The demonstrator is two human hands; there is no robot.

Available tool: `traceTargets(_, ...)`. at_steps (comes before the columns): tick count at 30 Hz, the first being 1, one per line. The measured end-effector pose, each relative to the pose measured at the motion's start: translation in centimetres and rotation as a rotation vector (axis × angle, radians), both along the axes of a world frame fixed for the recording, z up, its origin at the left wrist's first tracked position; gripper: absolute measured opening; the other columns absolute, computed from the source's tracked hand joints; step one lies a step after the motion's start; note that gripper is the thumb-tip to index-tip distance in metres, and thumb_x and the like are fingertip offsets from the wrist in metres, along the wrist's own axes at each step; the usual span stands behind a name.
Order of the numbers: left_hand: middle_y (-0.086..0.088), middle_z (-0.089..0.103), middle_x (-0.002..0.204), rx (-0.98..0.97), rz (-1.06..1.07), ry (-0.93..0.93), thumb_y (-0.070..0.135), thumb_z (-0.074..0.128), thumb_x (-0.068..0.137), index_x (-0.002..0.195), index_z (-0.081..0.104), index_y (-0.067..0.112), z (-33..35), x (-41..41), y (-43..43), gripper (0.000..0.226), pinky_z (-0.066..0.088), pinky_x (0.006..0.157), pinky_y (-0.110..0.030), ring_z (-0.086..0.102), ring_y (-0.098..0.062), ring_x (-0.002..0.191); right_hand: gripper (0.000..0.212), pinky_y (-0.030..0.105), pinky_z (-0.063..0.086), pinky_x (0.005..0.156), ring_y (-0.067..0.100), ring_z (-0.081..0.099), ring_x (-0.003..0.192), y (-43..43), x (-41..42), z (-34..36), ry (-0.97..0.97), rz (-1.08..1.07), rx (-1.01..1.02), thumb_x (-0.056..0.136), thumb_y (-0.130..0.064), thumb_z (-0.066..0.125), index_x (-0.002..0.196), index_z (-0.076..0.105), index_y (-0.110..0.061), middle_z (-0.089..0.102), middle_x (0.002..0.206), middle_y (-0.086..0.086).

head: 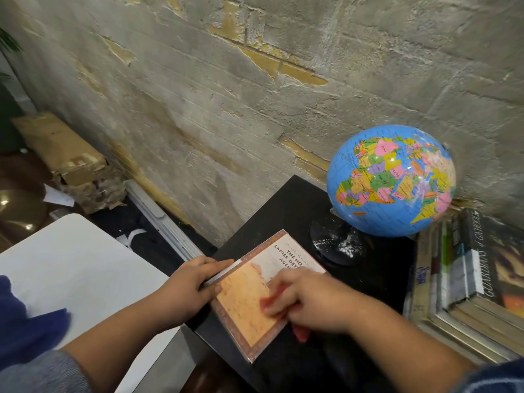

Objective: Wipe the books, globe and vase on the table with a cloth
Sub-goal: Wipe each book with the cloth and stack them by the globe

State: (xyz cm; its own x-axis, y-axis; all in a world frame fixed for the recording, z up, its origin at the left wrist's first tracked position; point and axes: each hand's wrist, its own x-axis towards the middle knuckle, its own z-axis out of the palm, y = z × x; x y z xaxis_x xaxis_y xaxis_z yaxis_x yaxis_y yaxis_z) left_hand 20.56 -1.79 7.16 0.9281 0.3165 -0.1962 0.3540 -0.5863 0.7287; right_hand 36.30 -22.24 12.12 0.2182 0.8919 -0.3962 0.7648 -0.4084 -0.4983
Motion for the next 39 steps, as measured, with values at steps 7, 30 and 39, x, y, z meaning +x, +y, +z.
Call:
traceTargets(7, 0.016, 0.046, 0.119, 0.006, 0.001, 0.025, 0.025, 0.058, 0.093, 0.136, 0.042, 0.045, 0.3, 0.1, -0.1, 0.05, 0.04, 0.105, -0.029, 0.043, -0.005, 0.117, 0.042, 0.035, 0.05, 0.092, 0.019, 0.052, 0.109, 0.5, 1.2, -1.2, -0.438, -0.273, -0.032, 0.093, -0.04, 0.051, 0.134, 0.048, -0.037, 0.039, 0.127, -0.01)
traceTargets(30, 0.019, 0.062, 0.093, 0.048, 0.32, -0.097, 0.02, 0.065, 0.088, 0.101, 0.07, 0.041, 0.4, -3.3, -1.2, 0.026, 0.037, 0.07, -0.005, 0.057, -0.001, 0.091, 0.044, 0.038, 0.046, 0.095, 0.024, 0.045, 0.111, 6.3, 0.6, -1.3, -0.488, -0.387, -0.066, 0.097, -0.033, 0.045, 0.141, 0.041, -0.034, 0.03, 0.131, -0.003)
traceTargets(39, 0.016, 0.063, 0.089, 0.028, 0.347, -0.098, 0.018, 0.068, 0.085, 0.077, 0.063, 0.047, 0.9, -3.2, -1.2, 0.03, 0.038, 0.066, -0.006, 0.057, 0.0, 0.085, 0.04, 0.036, 0.043, 0.099, 0.015, 0.044, 0.112, 6.3, -3.7, -0.7, -0.187, -0.136, 0.089, 0.095, -0.035, 0.049, 0.135, 0.048, -0.042, 0.035, 0.123, -0.015)
